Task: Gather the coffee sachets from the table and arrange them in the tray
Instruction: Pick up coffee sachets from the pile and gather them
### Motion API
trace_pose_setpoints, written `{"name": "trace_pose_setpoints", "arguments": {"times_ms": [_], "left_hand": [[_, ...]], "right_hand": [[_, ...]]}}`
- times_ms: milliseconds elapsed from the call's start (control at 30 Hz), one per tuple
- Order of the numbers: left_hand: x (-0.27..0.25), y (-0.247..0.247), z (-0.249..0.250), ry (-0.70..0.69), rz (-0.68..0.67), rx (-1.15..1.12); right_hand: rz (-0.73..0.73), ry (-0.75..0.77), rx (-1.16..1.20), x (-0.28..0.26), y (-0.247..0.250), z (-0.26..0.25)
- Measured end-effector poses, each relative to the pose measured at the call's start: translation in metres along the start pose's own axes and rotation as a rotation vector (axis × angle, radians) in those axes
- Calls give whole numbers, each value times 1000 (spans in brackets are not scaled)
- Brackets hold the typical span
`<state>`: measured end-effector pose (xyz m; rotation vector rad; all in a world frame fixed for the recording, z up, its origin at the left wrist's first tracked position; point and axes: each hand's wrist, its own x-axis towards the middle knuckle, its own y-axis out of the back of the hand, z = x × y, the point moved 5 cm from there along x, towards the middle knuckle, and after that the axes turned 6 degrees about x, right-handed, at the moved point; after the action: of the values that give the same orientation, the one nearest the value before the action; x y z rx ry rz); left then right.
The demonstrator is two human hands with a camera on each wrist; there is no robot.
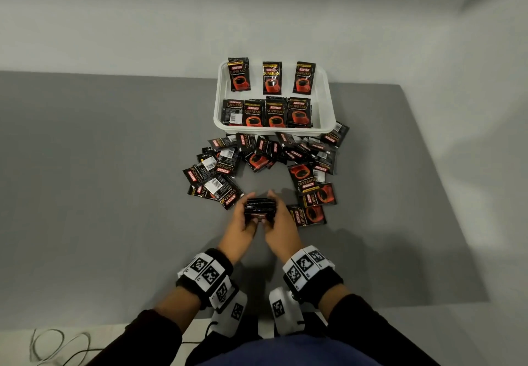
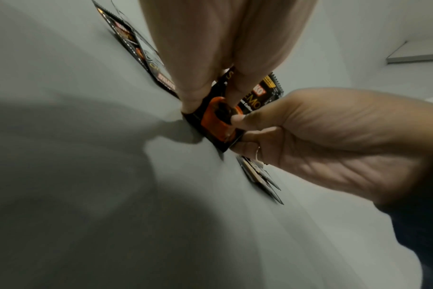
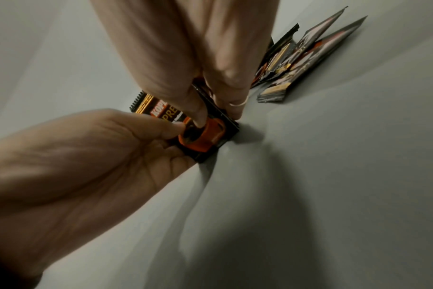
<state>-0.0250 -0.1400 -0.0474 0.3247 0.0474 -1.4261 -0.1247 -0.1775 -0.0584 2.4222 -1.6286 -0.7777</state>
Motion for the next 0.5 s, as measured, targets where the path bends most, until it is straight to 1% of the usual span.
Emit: {"name": "trace_pose_setpoints", "arguments": {"times_ms": [133,267,367,500], "left_hand": [[2,-2,-6,48,32,24],[7,2,-5,83,49,90],[20,7,15,17,87,245],[44,7,54,-97,73,324]], "right_hand": [[36,-1,10,1,3,4],[87,41,-47,2,13,0],[63,57,4,10,29,-10],[57,133,164,24,65,-34]]}}
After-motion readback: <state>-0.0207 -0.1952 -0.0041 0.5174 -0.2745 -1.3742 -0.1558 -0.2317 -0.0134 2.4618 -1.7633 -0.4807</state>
